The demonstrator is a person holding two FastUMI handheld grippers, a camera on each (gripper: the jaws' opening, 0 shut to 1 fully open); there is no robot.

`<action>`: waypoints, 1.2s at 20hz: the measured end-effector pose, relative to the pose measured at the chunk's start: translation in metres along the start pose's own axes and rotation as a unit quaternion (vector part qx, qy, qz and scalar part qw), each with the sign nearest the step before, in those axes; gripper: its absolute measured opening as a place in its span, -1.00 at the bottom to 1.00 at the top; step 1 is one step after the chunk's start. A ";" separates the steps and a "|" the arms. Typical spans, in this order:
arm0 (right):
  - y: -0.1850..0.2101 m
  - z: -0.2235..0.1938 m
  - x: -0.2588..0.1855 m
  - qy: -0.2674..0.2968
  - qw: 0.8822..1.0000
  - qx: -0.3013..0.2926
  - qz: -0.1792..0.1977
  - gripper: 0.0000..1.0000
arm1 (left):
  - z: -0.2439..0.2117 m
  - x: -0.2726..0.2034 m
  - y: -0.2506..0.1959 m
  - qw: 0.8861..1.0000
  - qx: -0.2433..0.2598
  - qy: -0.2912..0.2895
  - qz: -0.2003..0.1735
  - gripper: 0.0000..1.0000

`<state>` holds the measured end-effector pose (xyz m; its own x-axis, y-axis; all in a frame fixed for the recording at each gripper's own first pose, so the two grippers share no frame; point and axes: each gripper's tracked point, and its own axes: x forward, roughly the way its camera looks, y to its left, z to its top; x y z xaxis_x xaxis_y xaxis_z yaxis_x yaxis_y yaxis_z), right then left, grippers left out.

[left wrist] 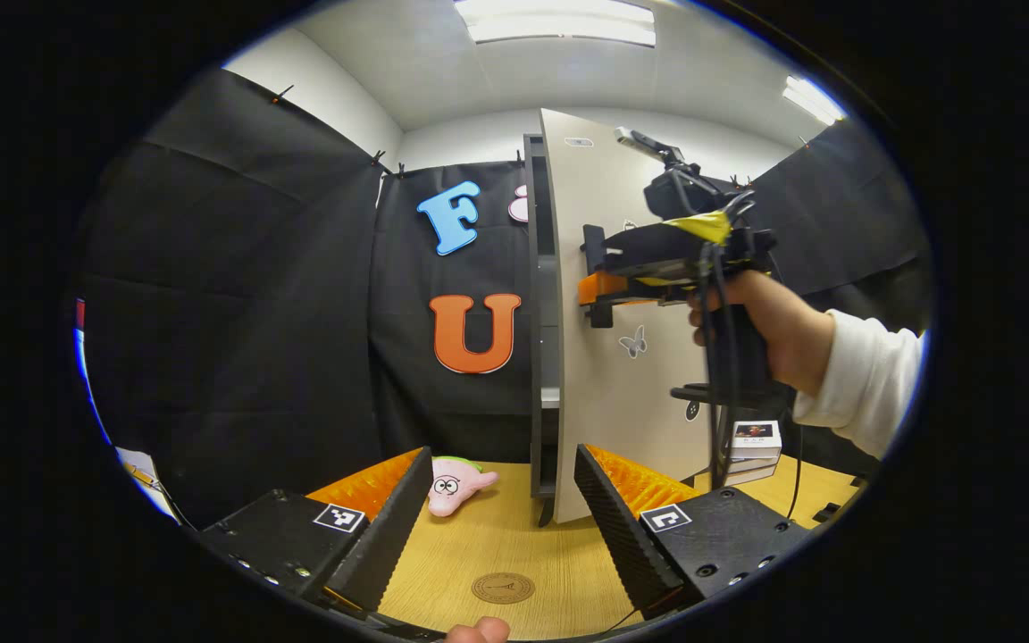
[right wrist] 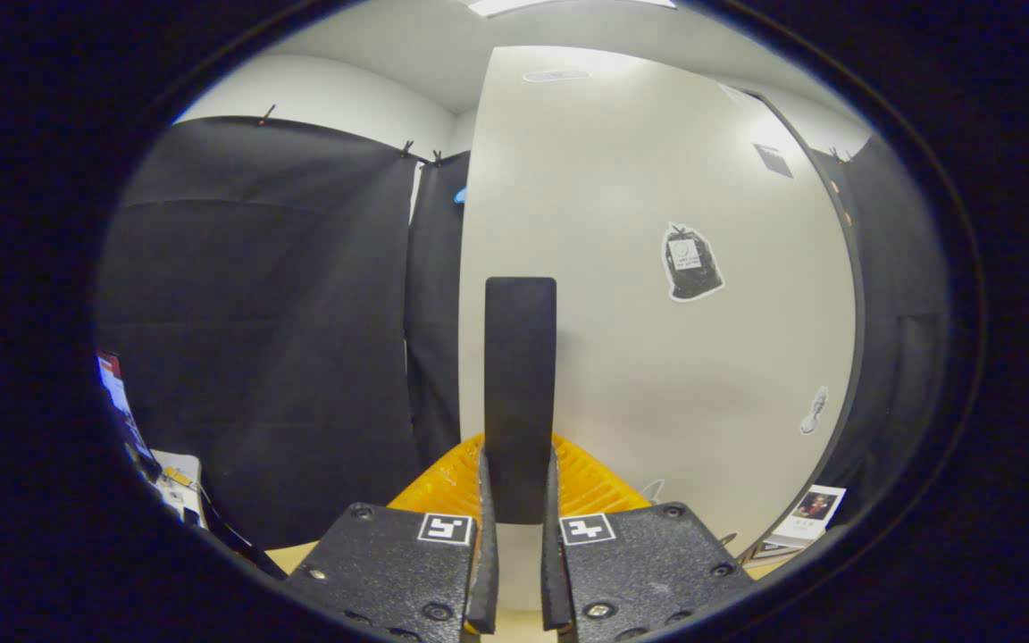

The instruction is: Open the cabinet door with the right hand, grasp the bottle in the cabinet with the left hand and place it on the coaster, then close the cabinet door with the right hand.

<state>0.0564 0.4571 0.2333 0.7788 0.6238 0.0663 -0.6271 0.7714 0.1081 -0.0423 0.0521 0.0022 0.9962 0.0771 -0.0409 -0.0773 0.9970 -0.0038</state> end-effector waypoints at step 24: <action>-0.093 -0.008 -0.179 -0.011 0.998 0.005 -0.057 -0.58 | -0.007 0.000 -0.082 0.996 -0.009 0.006 -0.090 0.92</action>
<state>-0.0246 0.2745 0.2035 0.8458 0.5282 0.0754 -0.5335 0.8365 0.1252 -0.0360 -0.0294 -0.0045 0.9935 -0.1026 -0.0495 0.1012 0.9944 -0.0309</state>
